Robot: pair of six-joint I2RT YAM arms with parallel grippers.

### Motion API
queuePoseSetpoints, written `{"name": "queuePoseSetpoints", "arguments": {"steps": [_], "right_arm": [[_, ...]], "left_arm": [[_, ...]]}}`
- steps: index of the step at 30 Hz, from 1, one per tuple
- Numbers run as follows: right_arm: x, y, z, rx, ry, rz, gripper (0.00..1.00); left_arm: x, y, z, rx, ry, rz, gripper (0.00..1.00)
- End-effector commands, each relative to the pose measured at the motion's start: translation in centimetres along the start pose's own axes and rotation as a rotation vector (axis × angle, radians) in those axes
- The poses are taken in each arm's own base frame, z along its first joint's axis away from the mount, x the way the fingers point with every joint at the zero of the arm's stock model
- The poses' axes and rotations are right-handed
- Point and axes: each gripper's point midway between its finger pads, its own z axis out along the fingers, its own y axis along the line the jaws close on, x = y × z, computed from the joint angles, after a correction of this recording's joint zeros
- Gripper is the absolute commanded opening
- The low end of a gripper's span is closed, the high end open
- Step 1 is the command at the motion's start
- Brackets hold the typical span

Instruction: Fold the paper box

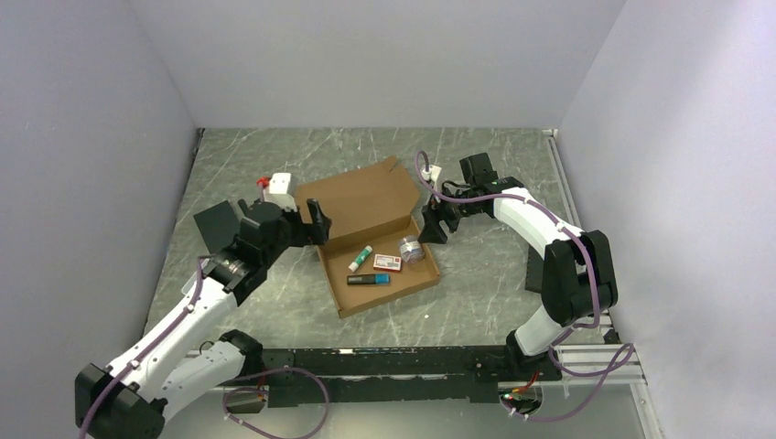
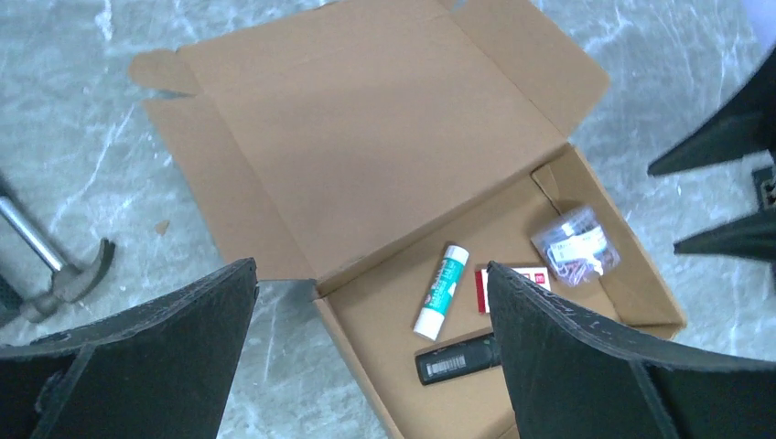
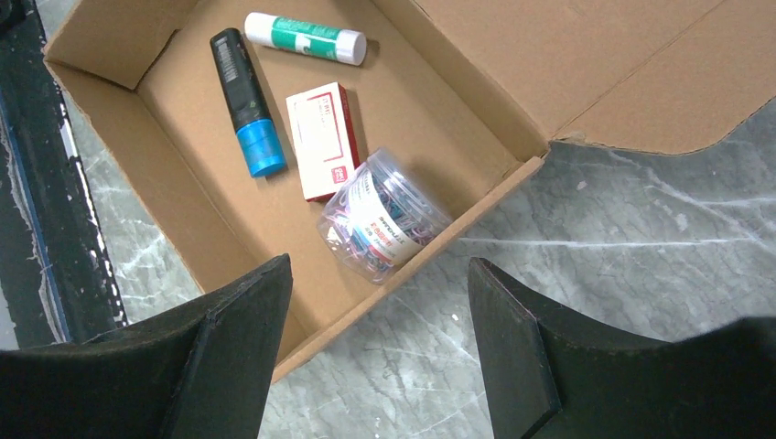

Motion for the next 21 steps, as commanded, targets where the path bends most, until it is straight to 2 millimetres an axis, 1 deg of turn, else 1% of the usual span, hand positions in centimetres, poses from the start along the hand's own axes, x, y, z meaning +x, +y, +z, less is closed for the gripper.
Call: {"name": "queuePoseSetpoints", "arguments": {"steps": [1,5,12,17,21], "right_arm": [[-1.7,-0.3,-0.6,0.005,-0.037,-0.046,0.74],[-1.7,-0.3,-0.7,0.006,-0.039,-0.044,0.74],[-1.7,-0.3,-0.7,0.005,-0.039,-0.046,0.74],[-1.7,-0.4,-0.7,0.005,-0.039,-0.044,0.74],[-1.7,-0.4,-0.7,0.004,-0.039,-0.043,0.74]], "left_arm": [[0.7,0.9,0.3,0.041,0.046,-0.183,1.0],[1.0,2.1,0.6,0.036,0.065,-0.274,1.0],[1.0,3.2,0.9,0.075,0.081,-0.398,1.0],[0.6,4.3,1.1,0.122,0.058,-0.517,1.0],[0.4,4.8,1.0,0.151,0.046,-0.576,1.0]]}}
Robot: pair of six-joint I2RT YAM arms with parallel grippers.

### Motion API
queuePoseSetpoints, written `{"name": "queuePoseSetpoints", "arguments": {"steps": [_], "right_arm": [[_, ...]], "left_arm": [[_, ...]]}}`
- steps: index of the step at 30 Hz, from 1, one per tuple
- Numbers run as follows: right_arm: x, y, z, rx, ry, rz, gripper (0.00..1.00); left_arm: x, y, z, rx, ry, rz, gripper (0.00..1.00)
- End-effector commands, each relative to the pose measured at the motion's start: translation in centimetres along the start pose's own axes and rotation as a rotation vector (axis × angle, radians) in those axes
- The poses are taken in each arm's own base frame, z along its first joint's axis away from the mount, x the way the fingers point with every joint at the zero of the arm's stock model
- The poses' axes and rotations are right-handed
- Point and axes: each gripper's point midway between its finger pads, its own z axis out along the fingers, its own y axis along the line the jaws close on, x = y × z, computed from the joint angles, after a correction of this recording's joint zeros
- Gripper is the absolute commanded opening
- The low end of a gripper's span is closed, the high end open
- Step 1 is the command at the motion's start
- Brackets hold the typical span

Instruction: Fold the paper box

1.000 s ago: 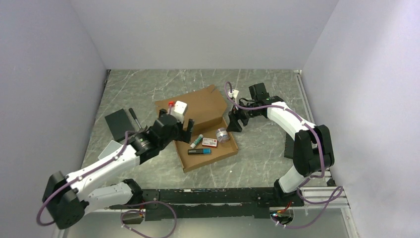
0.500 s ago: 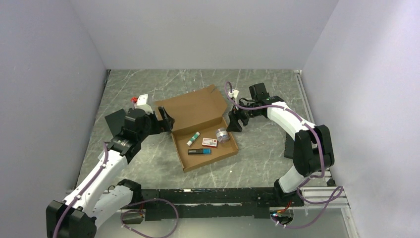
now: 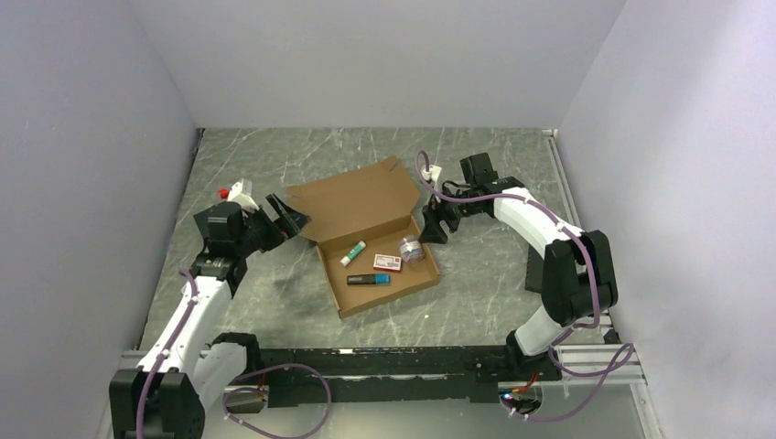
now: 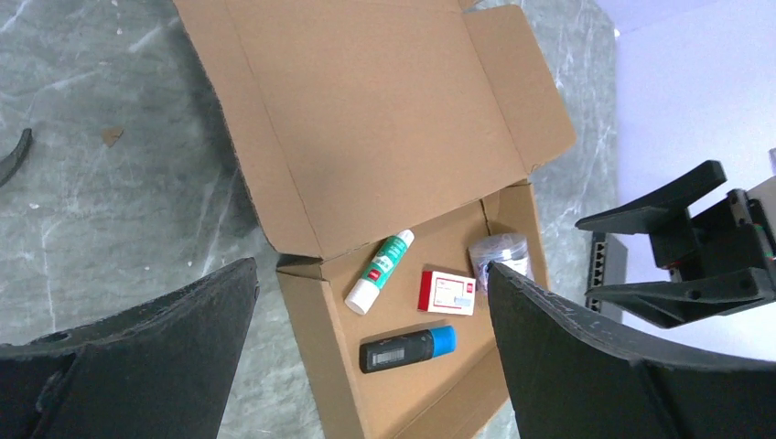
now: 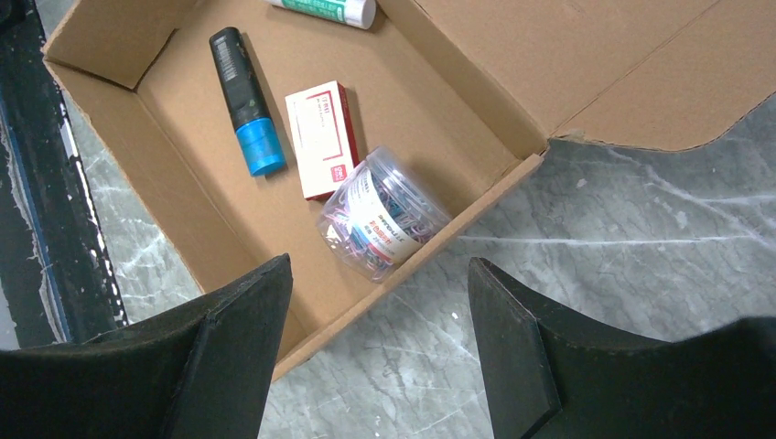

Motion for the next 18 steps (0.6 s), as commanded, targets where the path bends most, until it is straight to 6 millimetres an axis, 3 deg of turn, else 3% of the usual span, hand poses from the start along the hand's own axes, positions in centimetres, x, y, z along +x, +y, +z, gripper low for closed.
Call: {"name": "queuePoseSetpoints", "arguments": {"steps": [1,18], "right_arm": [[-1.73,-0.33,-0.62,0.003,-0.039,-0.046,0.74],[-1.64,-0.29,-0.56,-0.001,-0.038,-0.044,0.74]], "left_arm": [[-0.97,-1.88,-0.26,0.128,-0.006,-0.07,0.99],[-0.86,-1.68,-0.62,0.13,0.0,-0.09,1.0]]}}
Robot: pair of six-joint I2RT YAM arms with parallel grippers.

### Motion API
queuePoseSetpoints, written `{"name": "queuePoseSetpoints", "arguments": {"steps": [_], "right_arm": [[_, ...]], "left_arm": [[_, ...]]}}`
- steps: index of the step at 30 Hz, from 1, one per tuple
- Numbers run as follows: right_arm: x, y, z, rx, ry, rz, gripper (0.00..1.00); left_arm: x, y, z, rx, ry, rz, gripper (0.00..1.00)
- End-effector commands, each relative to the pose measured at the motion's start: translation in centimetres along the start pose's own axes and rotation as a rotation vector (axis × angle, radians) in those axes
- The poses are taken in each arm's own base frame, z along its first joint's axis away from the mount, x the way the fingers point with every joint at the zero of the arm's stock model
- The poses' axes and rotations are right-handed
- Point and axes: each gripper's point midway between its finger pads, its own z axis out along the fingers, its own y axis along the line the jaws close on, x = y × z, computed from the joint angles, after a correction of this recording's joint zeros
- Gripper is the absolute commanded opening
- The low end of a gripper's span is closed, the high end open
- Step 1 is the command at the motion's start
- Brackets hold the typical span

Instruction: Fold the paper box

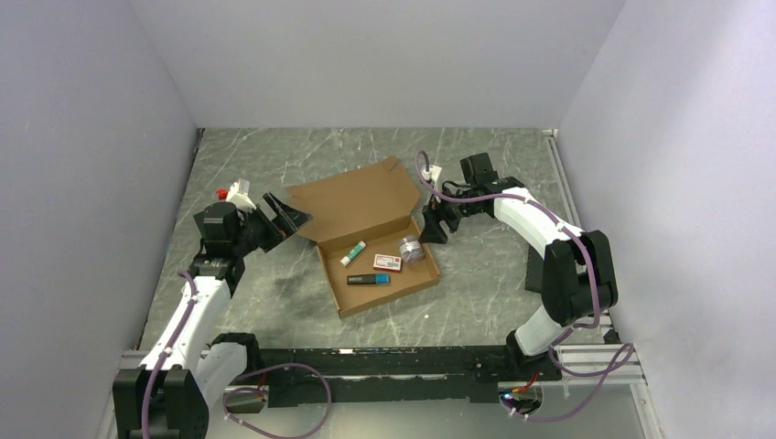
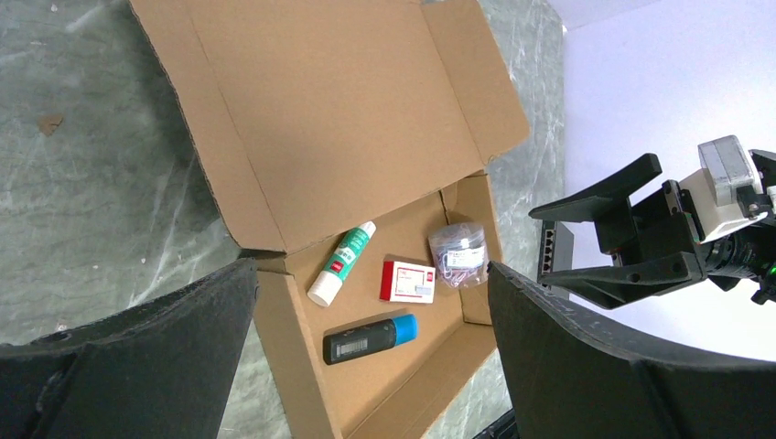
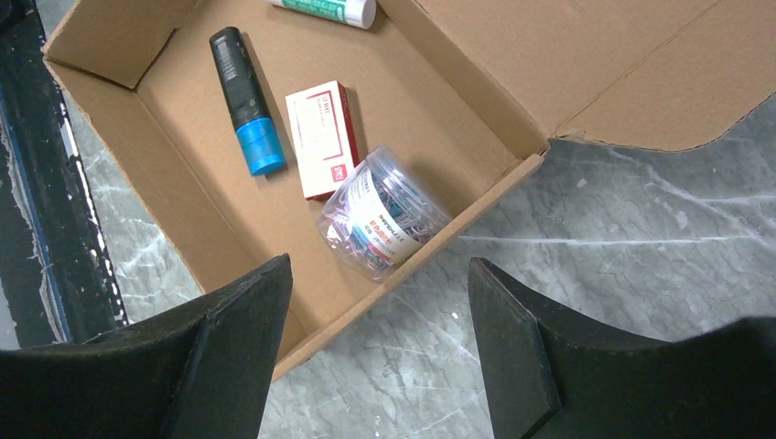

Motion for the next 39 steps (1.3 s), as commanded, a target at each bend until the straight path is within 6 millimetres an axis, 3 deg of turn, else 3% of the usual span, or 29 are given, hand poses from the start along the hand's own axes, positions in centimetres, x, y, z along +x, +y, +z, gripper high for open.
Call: {"name": "queuePoseSetpoints", "arguments": {"steps": [1,11,26,39], "right_arm": [[-1.6,-0.3,-0.5,-0.001,-0.038,-0.044,0.74],[-1.7,-0.3,-0.6,0.0,-0.039,-0.047,0.74],[-1.7,-0.2,-0.6,-0.003,-0.039,-0.045,0.74],[-1.7,-0.2,-0.6,-0.003,-0.04,-0.045,0.74]], "left_arm": [[-0.6,-1.1,-0.3,0.047,-0.024,0.017,0.99],[-0.6,-1.2,-0.4,0.051,-0.024,0.014,0.99],[-0.9,0.2,0.2,0.008,-0.022,-0.161,0.98],[-0.9,0.8,0.3,-0.032,-0.011,-0.174,0.95]]}}
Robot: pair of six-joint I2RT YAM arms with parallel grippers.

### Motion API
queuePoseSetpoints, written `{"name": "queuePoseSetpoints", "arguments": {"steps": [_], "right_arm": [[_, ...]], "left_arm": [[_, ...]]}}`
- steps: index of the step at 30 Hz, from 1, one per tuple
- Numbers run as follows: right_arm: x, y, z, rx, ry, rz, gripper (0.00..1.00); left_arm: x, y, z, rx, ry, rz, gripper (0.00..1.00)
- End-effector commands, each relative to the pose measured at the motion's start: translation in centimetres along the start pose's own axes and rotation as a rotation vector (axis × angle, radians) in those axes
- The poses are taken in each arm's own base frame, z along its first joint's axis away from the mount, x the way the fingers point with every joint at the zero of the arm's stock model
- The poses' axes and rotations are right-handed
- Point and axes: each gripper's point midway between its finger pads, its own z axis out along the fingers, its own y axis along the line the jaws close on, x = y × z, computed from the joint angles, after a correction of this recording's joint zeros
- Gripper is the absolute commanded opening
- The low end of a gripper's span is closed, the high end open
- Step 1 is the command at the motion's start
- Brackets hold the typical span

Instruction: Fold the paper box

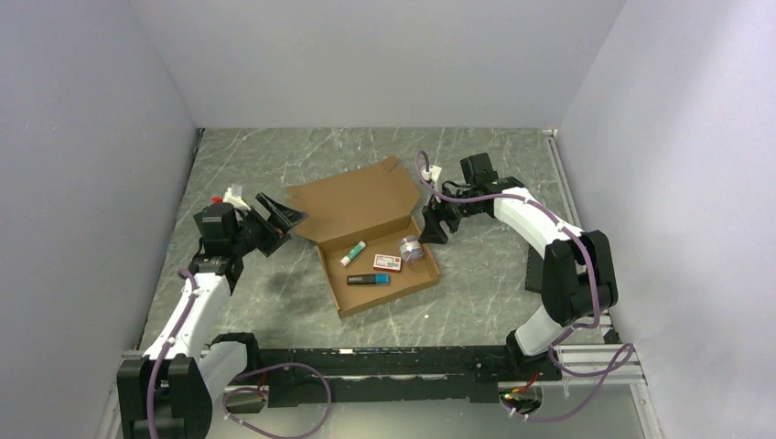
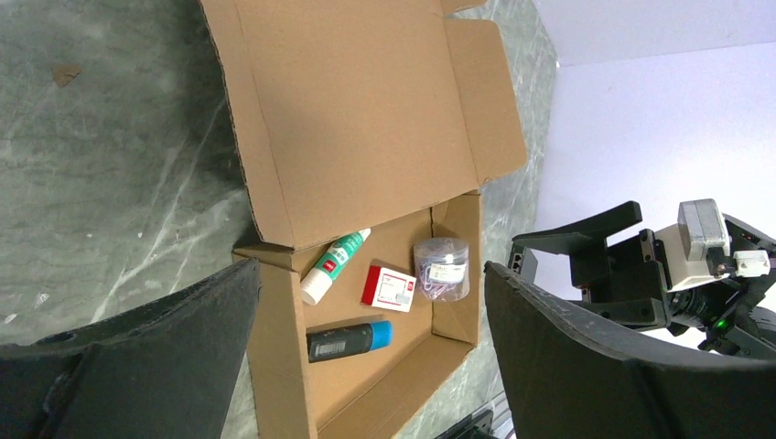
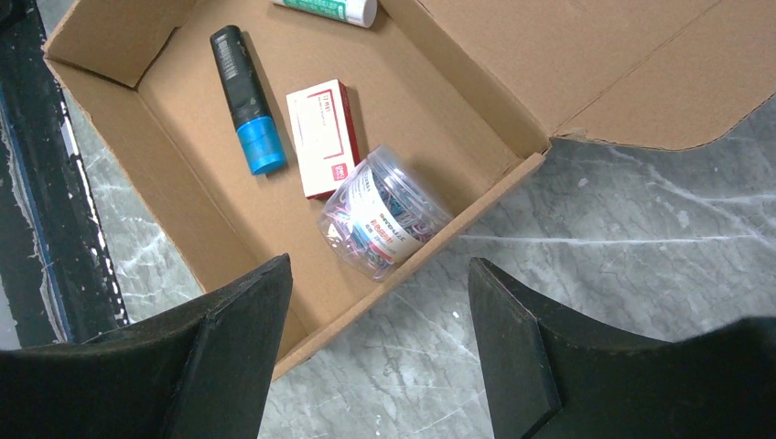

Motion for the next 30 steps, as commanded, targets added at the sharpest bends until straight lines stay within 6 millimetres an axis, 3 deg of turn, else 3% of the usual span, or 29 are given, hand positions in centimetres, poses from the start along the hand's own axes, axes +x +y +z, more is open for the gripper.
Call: {"name": "queuePoseSetpoints", "arguments": {"steps": [1,11,21,30], "right_arm": [[-1.8,-0.2,-0.6,-0.002,-0.041,-0.045,0.74],[-1.8,-0.2,-0.6,-0.004,-0.041,-0.045,0.74],[-1.7,-0.2,-0.6,-0.006,-0.041,-0.044,0.74],[-1.7,-0.2,-0.6,-0.007,-0.041,-0.043,0.74]], "left_arm": [[-0.6,-0.9,-0.2,0.02,-0.01,0.008,0.95],[-0.5,-2.2,-0.6,0.09,0.006,0.077,0.92],[-0.3,-2.0,-0.2,0.09,0.022,0.07,0.91],[-1.8,-1.4,1.3,0.027,0.006,0.026,0.87]]}}
